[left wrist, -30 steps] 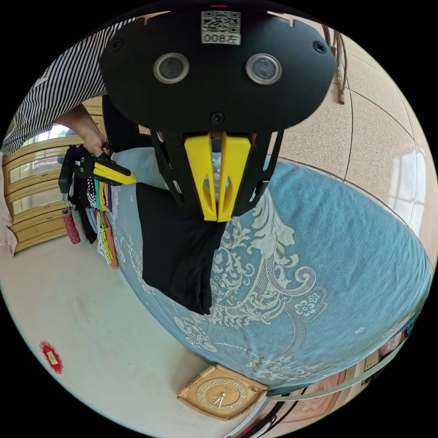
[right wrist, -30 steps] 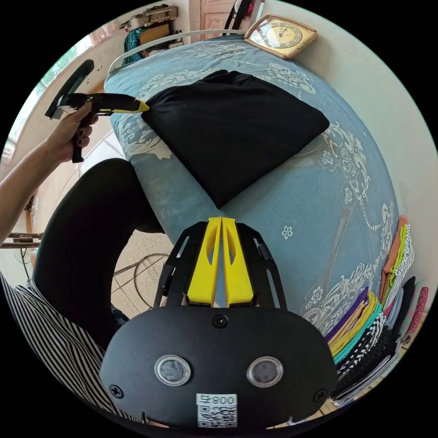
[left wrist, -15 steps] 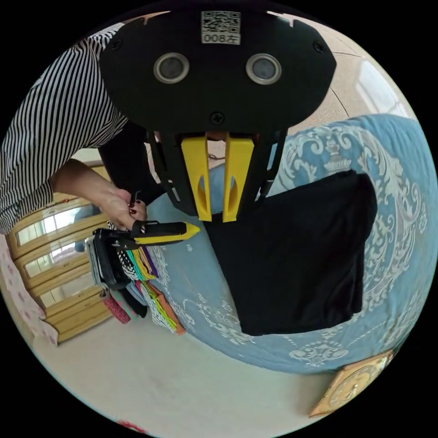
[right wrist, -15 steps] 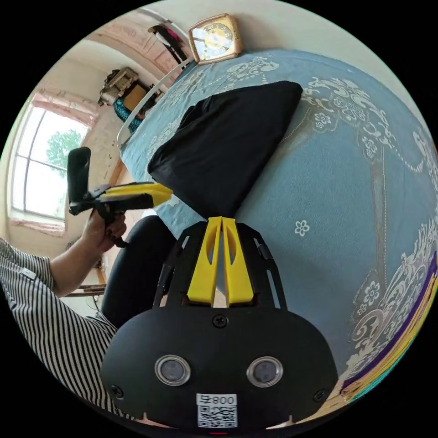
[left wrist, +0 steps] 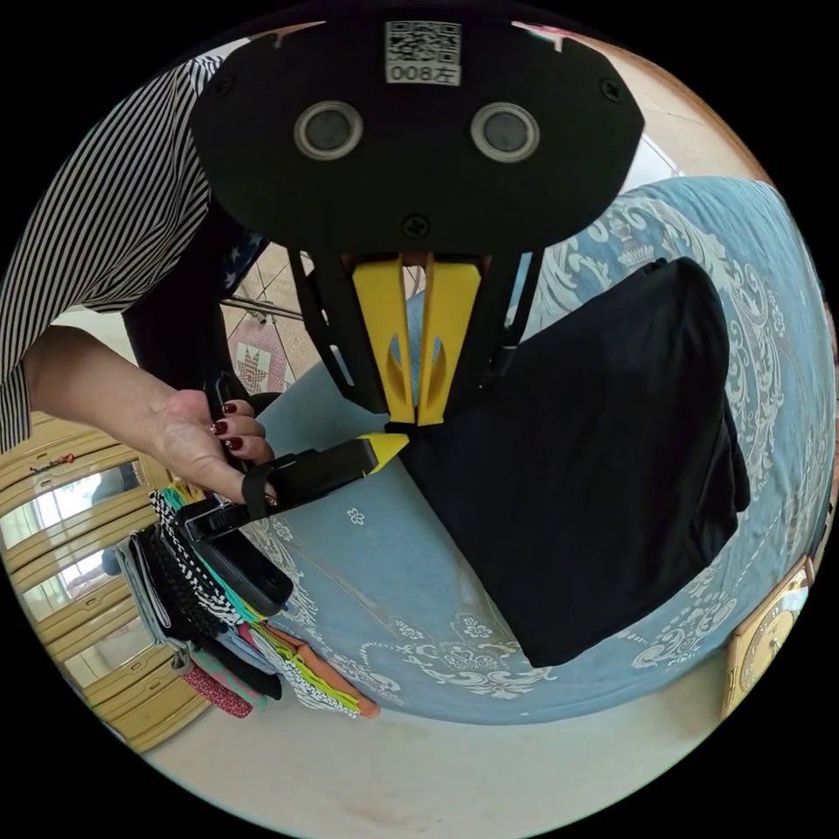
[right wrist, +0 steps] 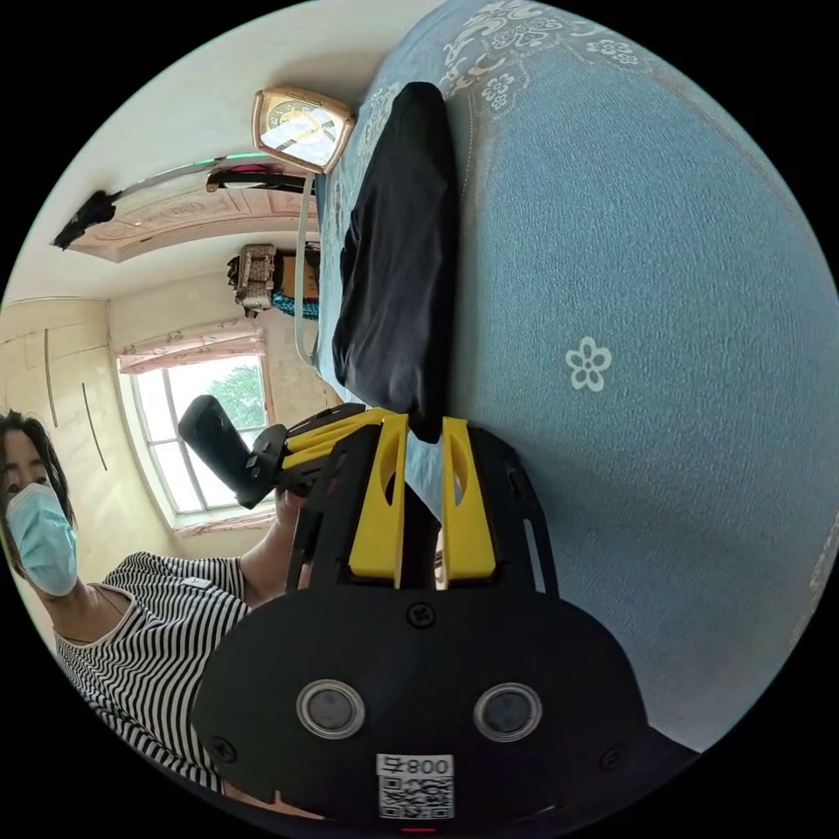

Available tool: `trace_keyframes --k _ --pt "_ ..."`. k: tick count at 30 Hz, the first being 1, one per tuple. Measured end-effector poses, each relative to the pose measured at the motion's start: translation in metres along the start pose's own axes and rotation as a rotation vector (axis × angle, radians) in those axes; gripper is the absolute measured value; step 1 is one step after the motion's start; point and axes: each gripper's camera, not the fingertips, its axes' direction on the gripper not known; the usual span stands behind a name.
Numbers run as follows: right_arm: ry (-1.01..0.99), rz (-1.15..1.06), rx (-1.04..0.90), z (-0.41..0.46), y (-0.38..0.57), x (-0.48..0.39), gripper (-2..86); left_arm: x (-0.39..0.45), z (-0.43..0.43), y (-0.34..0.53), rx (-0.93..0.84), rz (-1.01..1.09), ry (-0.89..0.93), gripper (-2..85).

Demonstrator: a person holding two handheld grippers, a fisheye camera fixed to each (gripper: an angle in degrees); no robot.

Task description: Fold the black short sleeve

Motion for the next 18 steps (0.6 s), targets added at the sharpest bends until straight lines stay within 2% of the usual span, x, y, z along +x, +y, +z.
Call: trace_keyframes --k 6,9,12,14,18 --pt "-0.009 0.011 -0.020 0.021 -0.009 0.056 3.8 -0.031 -0.013 0.024 0.056 -0.074 0.053 1.1" --pt "-0.054 -0.012 -0.013 0.021 -0.008 0.072 2.7 -0.068 -0.033 0.060 0.149 -0.211 0.149 2.2" --pt "-0.145 -0.043 0.010 0.018 -0.010 0.083 2.2 -0.118 -0.041 0.117 0.272 -0.426 0.359 4.4" --pt "-0.159 -0.080 0.017 0.017 -0.014 0.083 2.0 -0.154 -0.031 0.165 0.389 -0.597 0.589 6.8" --pt "-0.202 -0.152 0.037 0.013 -0.025 0.090 1.8 -0.186 -0.006 0.217 0.538 -0.790 0.822 9.5"
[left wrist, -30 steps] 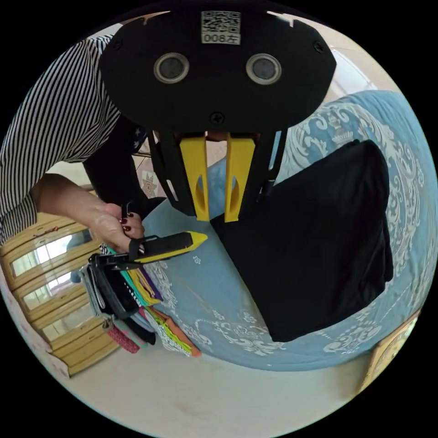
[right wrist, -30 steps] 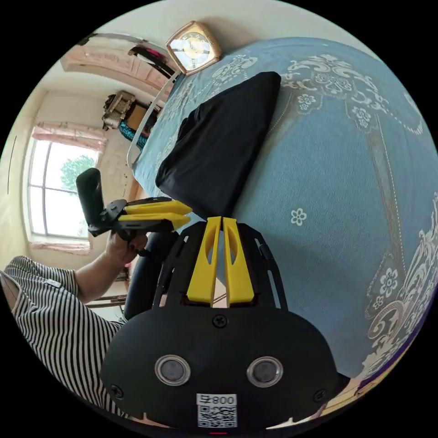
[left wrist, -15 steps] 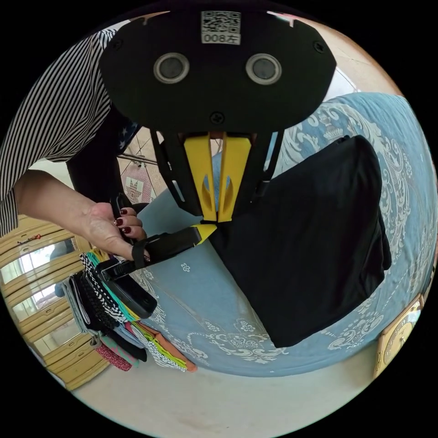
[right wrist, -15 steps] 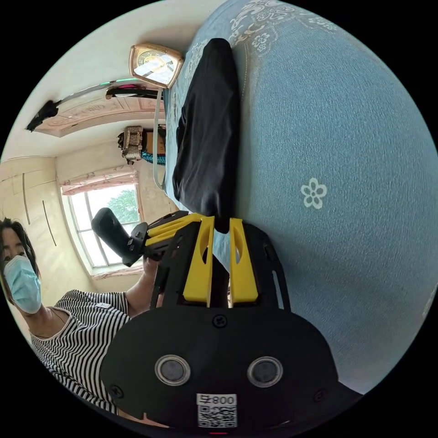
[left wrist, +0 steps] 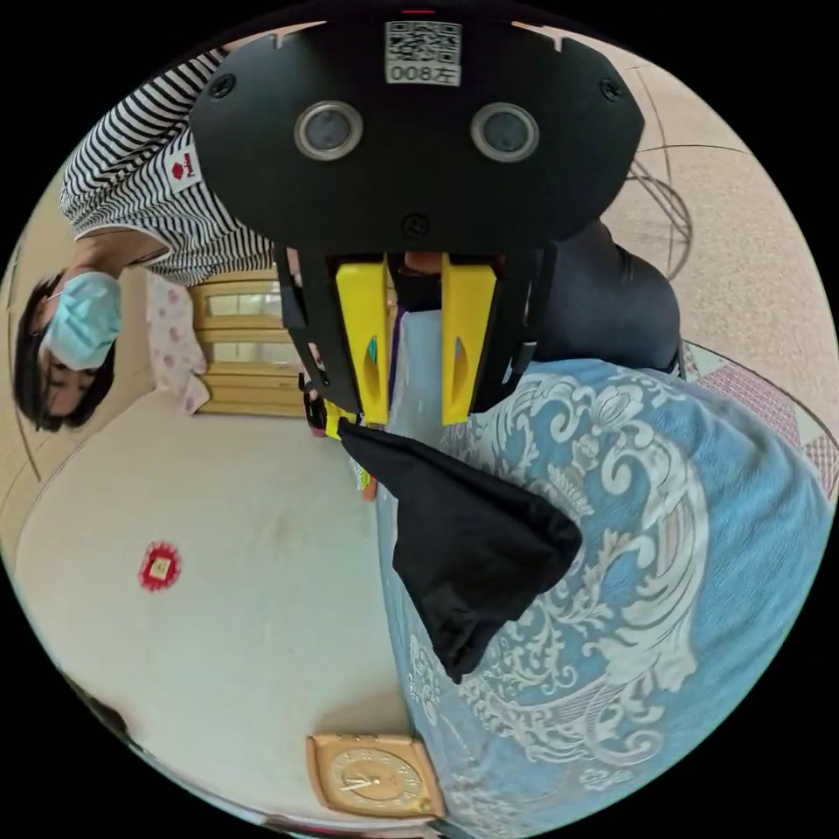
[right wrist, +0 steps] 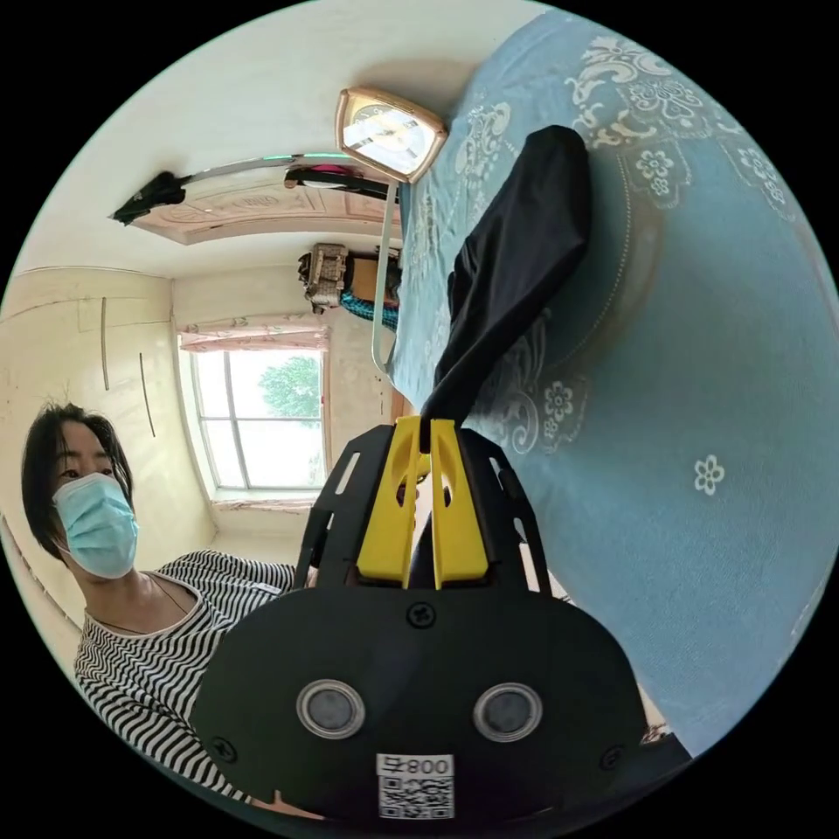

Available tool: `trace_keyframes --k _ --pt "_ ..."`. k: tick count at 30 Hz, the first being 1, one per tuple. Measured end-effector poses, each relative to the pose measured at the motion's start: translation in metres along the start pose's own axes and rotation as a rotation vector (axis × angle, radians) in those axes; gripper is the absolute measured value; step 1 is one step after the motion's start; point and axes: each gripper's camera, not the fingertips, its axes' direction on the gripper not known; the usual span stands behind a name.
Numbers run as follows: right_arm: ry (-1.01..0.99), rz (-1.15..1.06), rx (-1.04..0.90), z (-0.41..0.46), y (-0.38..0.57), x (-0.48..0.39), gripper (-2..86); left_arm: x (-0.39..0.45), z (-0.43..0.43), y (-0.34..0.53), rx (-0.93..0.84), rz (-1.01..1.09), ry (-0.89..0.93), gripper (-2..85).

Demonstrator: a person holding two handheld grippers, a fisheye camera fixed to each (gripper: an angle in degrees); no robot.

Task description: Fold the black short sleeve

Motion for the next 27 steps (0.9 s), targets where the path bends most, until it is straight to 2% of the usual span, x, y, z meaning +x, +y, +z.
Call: trace_keyframes --k 5,9,15,18,27 --pt "0.028 -0.057 -0.012 -0.005 -0.005 0.018 1.7 -0.039 -0.025 0.001 0.203 -0.116 0.182 11.9" --pt "0.014 -0.058 0.002 -0.016 0.000 0.051 1.6 -0.062 -0.038 -0.002 0.324 -0.206 0.258 11.9" --pt "0.009 -0.058 0.016 -0.038 0.011 0.104 1.6 -0.060 -0.042 -0.020 0.367 -0.236 0.257 9.4" --pt "0.021 -0.050 0.015 -0.053 0.020 0.134 1.6 -0.046 -0.043 -0.033 0.379 -0.229 0.241 5.4" --pt "0.176 -0.020 -0.024 -0.123 0.092 0.225 1.5 0.062 -0.036 -0.041 0.241 -0.070 0.087 3.0"
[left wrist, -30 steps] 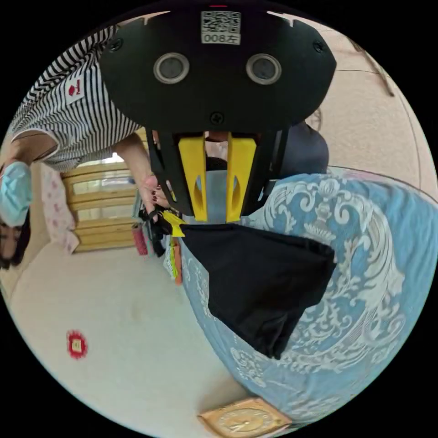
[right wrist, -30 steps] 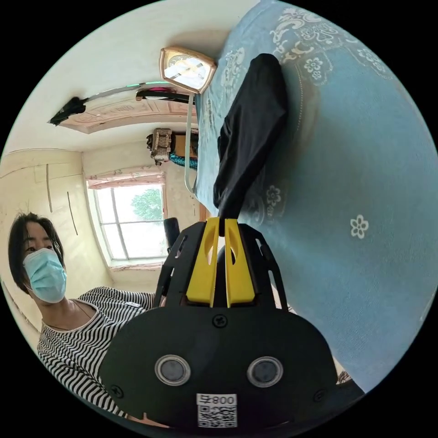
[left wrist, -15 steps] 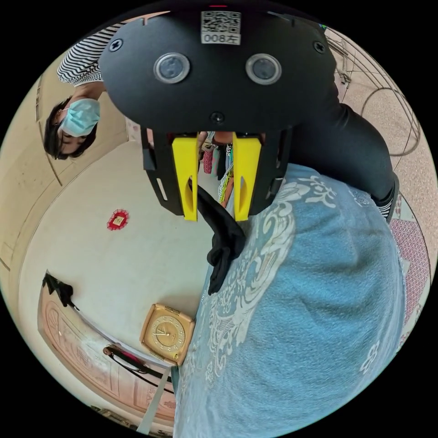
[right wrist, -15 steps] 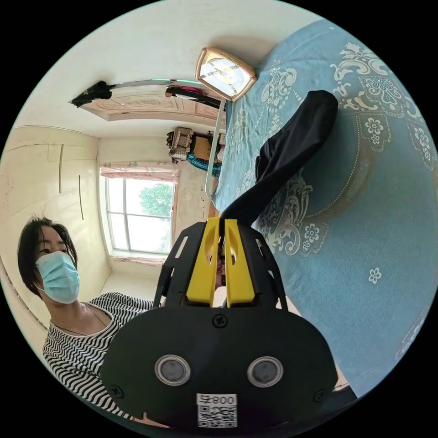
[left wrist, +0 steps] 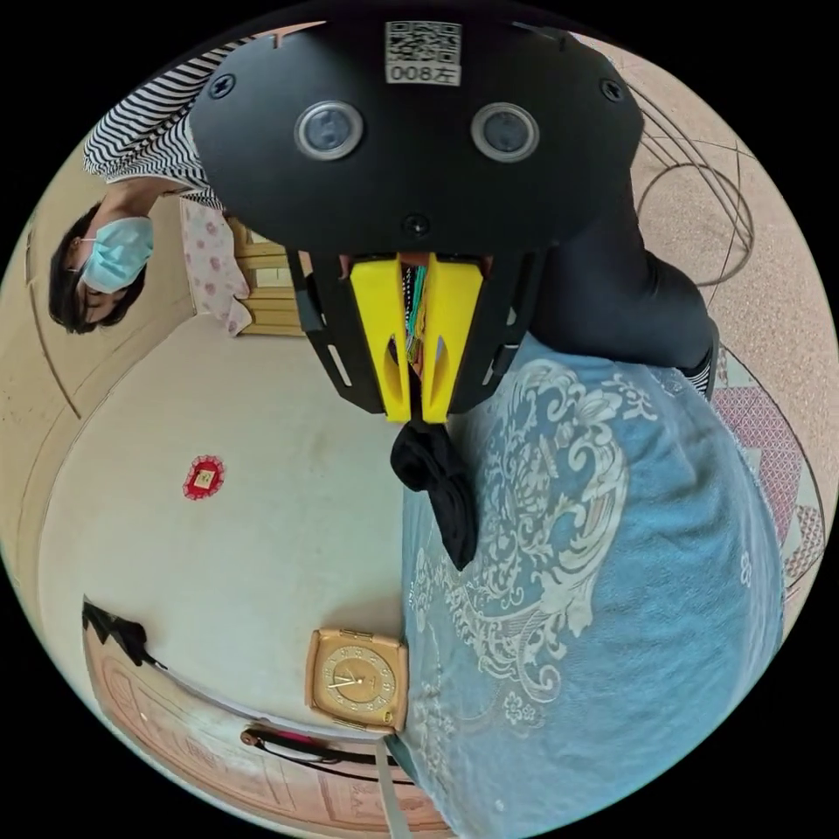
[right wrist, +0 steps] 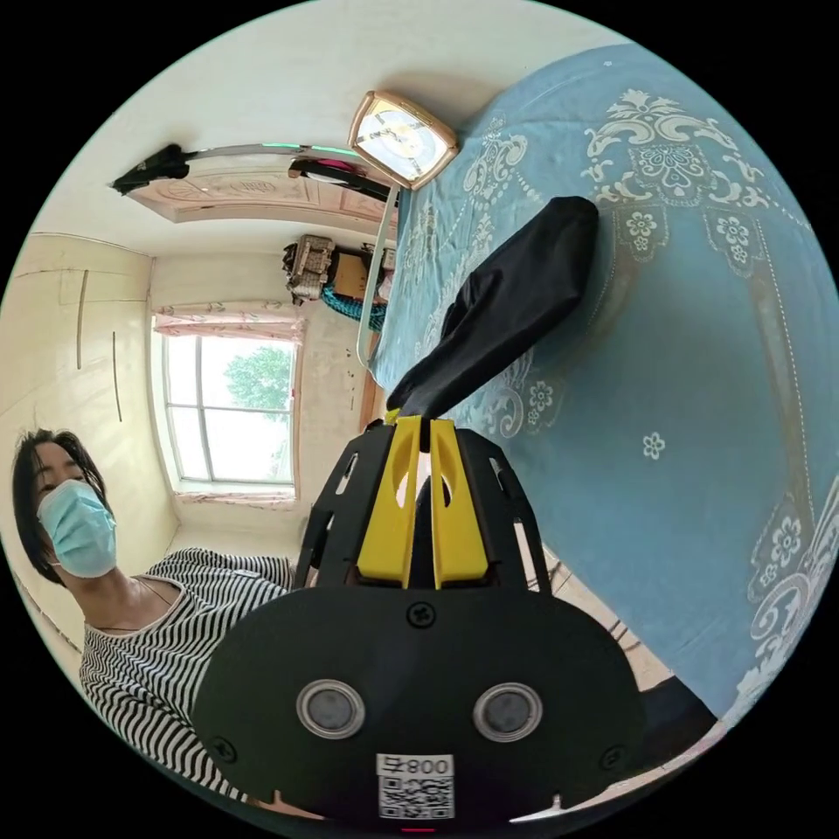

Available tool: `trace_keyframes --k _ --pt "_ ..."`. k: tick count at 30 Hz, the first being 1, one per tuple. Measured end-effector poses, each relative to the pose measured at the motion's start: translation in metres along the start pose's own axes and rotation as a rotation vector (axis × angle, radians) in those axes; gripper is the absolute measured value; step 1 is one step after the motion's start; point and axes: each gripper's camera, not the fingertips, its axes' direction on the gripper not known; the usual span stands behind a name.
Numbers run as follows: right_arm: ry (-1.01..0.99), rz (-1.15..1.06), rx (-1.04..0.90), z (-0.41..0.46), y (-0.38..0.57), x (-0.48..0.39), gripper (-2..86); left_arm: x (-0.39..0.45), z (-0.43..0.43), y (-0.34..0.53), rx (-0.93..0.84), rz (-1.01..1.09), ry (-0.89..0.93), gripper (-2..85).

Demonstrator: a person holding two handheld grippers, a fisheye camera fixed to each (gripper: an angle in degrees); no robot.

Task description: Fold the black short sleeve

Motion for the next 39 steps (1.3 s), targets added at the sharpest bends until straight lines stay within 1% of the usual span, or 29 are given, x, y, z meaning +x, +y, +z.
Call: trace_keyframes --k 5,9,14,18,20,21,23,24,26,27,29,30,31,32,33,34,35,36,37,38,39 --pt "-0.054 0.031 0.001 -0.034 0.076 0.059 1.5 0.079 0.019 0.022 -0.101 0.112 -0.012 2.7" --pt "-0.091 -0.015 0.045 -0.078 0.139 0.092 1.5 0.144 0.048 0.027 -0.168 0.212 -0.005 2.7" --pt "-0.120 -0.122 0.145 -0.150 0.200 0.119 1.5 0.256 0.117 0.026 -0.264 0.373 0.030 2.7" --pt "-0.101 -0.195 0.242 -0.220 0.246 0.150 1.5 0.326 0.181 0.021 -0.335 0.453 0.064 2.7" --pt "-0.103 -0.208 0.287 -0.250 0.262 0.171 1.5 0.368 0.234 0.012 -0.390 0.497 0.065 2.7" --pt "-0.108 -0.208 0.315 -0.270 0.269 0.188 1.5 0.378 0.250 0.008 -0.403 0.501 0.062 2.7" --pt "-0.116 -0.200 0.352 -0.300 0.276 0.217 1.4 0.416 0.314 -0.007 -0.455 0.524 0.052 2.7" --pt "-0.112 -0.191 0.376 -0.322 0.276 0.238 1.4 0.426 0.331 -0.011 -0.467 0.530 0.048 2.7" --pt "-0.091 -0.181 0.405 -0.356 0.271 0.268 1.4 0.464 0.407 -0.032 -0.515 0.552 0.026 2.6" --pt "-0.073 -0.170 0.427 -0.382 0.263 0.289 1.4 0.474 0.427 -0.038 -0.523 0.558 0.020 2.6" --pt "-0.068 -0.158 0.458 -0.424 0.244 0.322 1.4 0.516 0.511 -0.065 -0.540 0.577 0.005 2.6" --pt "-0.071 -0.158 0.482 -0.456 0.228 0.342 1.3 0.529 0.533 -0.072 -0.541 0.587 0.007 2.6" --pt "-0.056 -0.166 0.499 -0.491 0.208 0.358 1.3 0.555 0.578 -0.086 -0.538 0.604 0.018 2.6" --pt "-0.040 -0.168 0.513 -0.510 0.198 0.365 1.3 0.584 0.623 -0.099 -0.535 0.633 0.037 2.6" --pt "-0.001 -0.182 0.535 -0.548 0.177 0.374 1.3 0.600 0.646 -0.105 -0.532 0.651 0.044 2.6" --pt "0.031 -0.202 0.560 -0.590 0.157 0.381 1.3 0.633 0.691 -0.117 -0.521 0.688 0.058 2.6" --pt "0.043 -0.212 0.578 -0.612 0.147 0.383 1.3 0.666 0.734 -0.126 -0.504 0.727 0.086 2.5" --pt "0.070 -0.235 0.613 -0.655 0.129 0.386 1.3 0.683 0.755 -0.129 -0.497 0.752 0.103 2.5" --pt "0.116 -0.253 0.647 -0.696 0.115 0.387 1.3 0.716 0.797 -0.133 -0.485 0.809 0.132 2.5" --pt "0.143 -0.260 0.663 -0.715 0.109 0.387 1.3 0.744 0.835 -0.134 -0.472 0.861 0.150 2.5" --pt "0.207 -0.276 0.683 -0.750 0.098 0.389 1.4 0.755 0.854 -0.134 -0.469 0.881 0.158 2.5"
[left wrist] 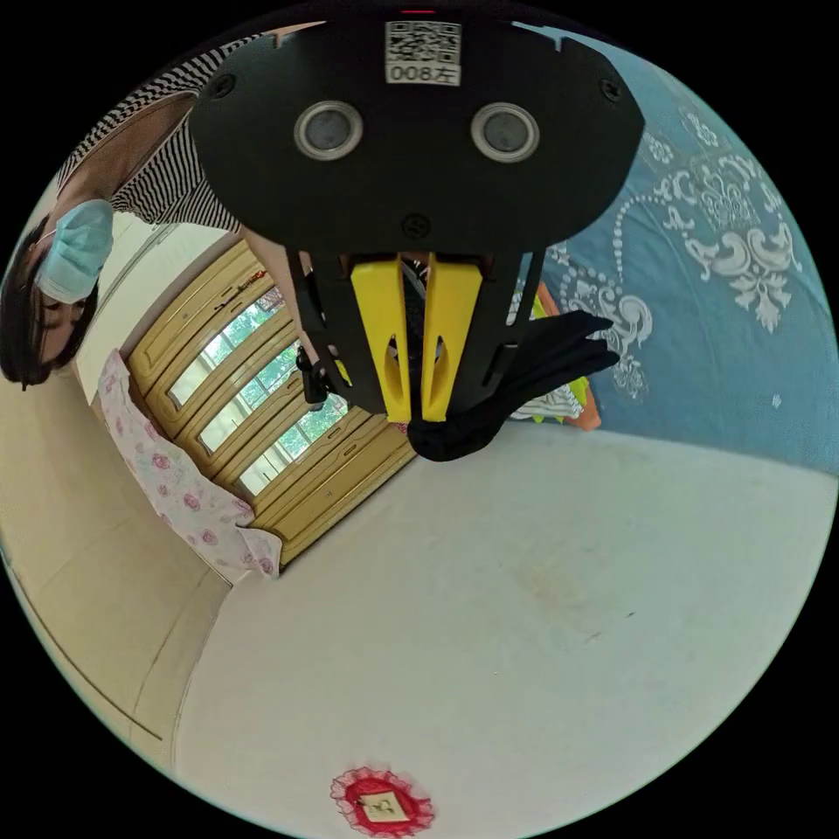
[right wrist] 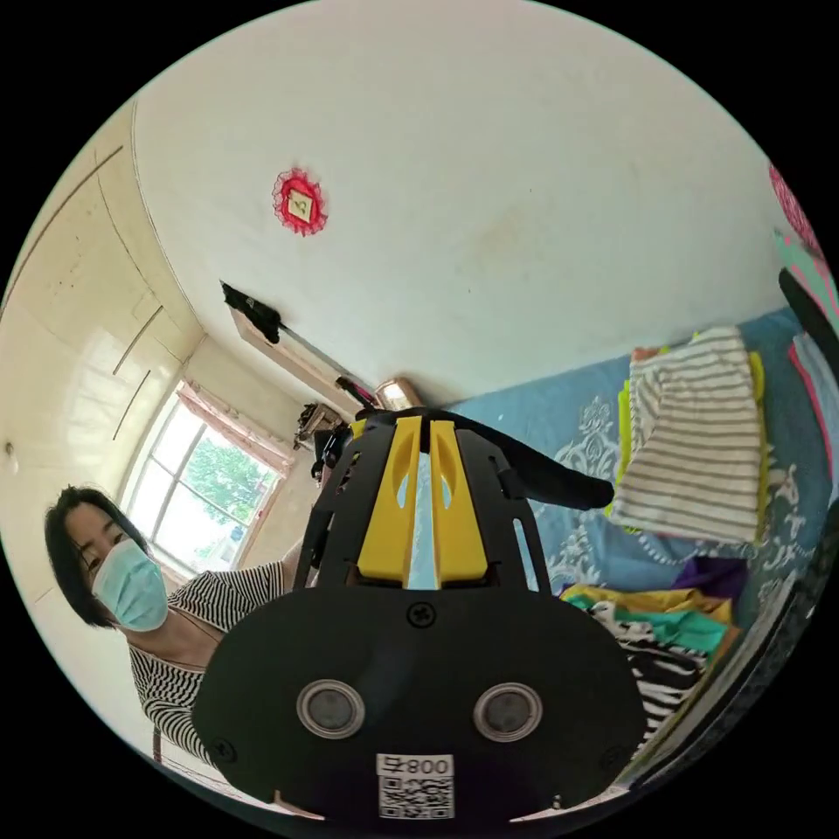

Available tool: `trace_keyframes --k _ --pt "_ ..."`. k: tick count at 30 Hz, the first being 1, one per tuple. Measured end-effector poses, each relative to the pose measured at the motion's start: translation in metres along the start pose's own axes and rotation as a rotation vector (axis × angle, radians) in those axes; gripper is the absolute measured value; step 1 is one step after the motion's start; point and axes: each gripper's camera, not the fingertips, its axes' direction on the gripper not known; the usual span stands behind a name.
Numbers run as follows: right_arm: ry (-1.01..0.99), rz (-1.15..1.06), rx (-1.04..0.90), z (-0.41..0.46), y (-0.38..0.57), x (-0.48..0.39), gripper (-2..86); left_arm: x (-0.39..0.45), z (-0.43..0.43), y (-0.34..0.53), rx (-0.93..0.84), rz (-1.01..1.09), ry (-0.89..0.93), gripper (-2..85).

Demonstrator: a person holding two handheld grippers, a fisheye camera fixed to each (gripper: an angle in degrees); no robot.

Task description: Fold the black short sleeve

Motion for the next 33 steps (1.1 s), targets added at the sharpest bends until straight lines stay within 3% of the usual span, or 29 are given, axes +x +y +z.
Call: trace_keyframes --k 5,11,15,24,29,33 --pt "0.277 0.018 -0.048 -0.041 -0.046 0.093 1.5 -0.039 0.152 -0.063 -0.047 -0.010 0.030 2.4" --pt "0.529 0.332 -0.190 -0.036 0.010 0.296 1.4 -0.126 0.317 -0.026 -0.307 -0.267 -0.013 2.4" --pt "0.576 0.448 -0.290 -0.022 0.056 0.381 1.4 -0.131 0.349 -0.021 -0.314 -0.335 0.034 2.3" --pt "0.627 0.369 -0.255 -0.026 0.063 0.388 1.3 -0.090 0.387 -0.078 -0.385 -0.260 -0.041 1.6" --pt "0.841 0.303 -0.244 -0.032 0.058 0.356 0.4 -0.046 0.380 -0.111 -0.420 -0.172 -0.057 0.5" --pt "0.949 0.063 -0.181 -0.016 0.053 0.285 0.1 0.000 0.373 -0.150 -0.330 -0.051 -0.072 0.2"
